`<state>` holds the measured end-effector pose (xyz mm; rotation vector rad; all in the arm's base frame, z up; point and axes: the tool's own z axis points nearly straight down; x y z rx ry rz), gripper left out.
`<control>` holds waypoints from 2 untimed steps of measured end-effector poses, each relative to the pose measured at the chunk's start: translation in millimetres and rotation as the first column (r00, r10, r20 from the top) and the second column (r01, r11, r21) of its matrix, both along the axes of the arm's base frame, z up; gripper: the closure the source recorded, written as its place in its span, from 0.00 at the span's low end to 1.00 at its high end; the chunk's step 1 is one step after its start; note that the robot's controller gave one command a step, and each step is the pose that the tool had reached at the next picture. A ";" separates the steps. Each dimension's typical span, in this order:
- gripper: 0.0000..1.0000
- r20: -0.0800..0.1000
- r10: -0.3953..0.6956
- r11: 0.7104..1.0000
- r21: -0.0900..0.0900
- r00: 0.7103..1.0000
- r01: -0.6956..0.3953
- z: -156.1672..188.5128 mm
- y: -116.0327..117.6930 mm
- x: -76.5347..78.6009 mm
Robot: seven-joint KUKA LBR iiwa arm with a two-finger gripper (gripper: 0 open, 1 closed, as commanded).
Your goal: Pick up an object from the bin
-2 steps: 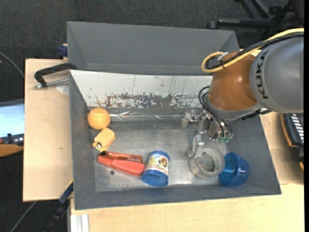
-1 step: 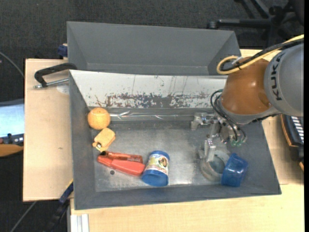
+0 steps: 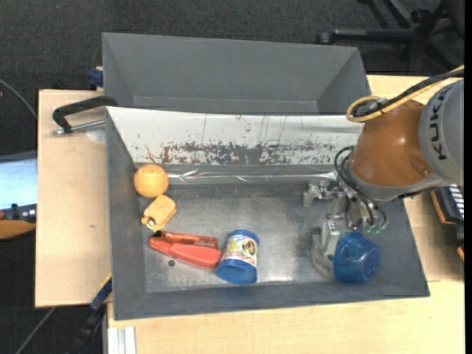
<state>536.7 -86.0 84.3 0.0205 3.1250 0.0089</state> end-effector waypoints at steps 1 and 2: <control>0.00 -0.006 0.037 0.999 0.004 0.999 -0.037 -6.9 -9.0 -6.9; 0.00 0.000 -0.006 1.000 0.002 1.000 0.006 -8.2 -29.7 -10.9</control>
Offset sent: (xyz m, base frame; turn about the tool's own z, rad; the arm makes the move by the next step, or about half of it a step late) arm -0.0186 -0.0480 -0.0104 0.1215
